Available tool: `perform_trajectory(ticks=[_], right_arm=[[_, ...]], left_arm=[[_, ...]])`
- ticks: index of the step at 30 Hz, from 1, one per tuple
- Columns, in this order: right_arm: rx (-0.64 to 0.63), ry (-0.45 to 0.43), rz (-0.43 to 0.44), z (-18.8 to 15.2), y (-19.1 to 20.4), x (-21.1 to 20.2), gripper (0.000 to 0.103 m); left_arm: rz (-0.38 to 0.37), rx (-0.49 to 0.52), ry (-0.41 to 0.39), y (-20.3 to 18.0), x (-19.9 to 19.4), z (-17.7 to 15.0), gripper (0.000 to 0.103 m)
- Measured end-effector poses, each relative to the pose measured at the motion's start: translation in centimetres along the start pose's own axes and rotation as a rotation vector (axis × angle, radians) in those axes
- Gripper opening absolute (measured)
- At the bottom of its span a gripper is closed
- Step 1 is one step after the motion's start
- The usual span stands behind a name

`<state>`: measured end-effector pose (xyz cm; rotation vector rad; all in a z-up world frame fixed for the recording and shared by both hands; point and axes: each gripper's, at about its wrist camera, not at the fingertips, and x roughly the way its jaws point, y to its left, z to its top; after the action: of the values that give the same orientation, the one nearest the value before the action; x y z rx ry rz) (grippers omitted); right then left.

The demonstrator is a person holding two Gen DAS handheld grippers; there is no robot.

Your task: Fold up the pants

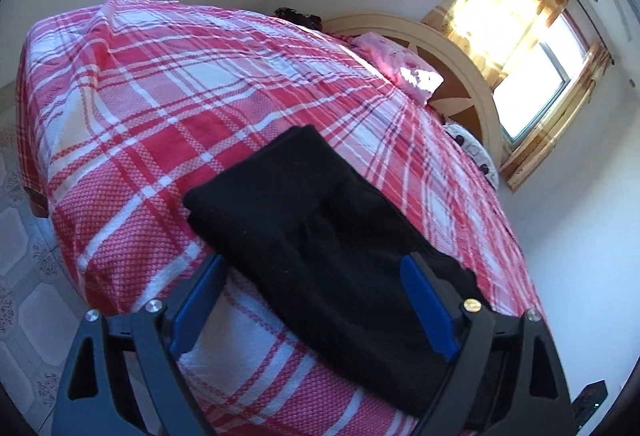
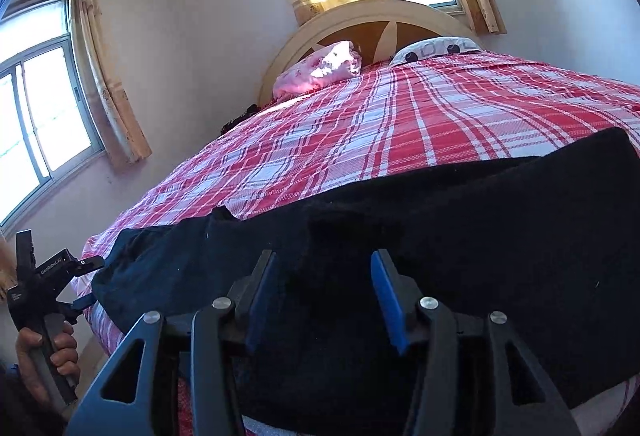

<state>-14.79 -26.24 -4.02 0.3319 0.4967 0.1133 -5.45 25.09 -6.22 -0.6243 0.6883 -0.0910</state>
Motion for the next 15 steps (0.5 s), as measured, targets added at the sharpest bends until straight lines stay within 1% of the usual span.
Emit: perform_trajectory(ticks=[3, 5, 7, 10, 12, 15], right_arm=[[-0.006, -0.001, -0.004, 0.0, 0.1, 0.0, 0.051], [-0.003, 0.0, -0.001, 0.0, 0.0, 0.0, 0.051], [0.001, -0.002, 0.002, 0.0, 0.0, -0.1, 0.051], [-0.002, -0.004, -0.002, 0.0, 0.0, 0.0, 0.051], [-0.003, -0.003, -0.002, 0.0, 0.1, 0.0, 0.051], [0.004, -0.001, 0.006, 0.1, 0.0, -0.1, 0.051]], left_arm=[[-0.001, -0.017, 0.03, 0.0, 0.7, -0.2, 0.091], [-0.007, -0.035, 0.024, 0.0, 0.6, -0.3, 0.091], [-0.031, -0.065, 0.045, -0.2, 0.7, -0.4, 0.094], [-0.06, -0.105, 0.061, -0.6, 0.8, -0.5, 0.095], [-0.072, -0.137, 0.051, -0.2, 1.1, 0.0, 0.095], [-0.095, -0.241, 0.01, 1.6, 1.2, 1.3, 0.095]])
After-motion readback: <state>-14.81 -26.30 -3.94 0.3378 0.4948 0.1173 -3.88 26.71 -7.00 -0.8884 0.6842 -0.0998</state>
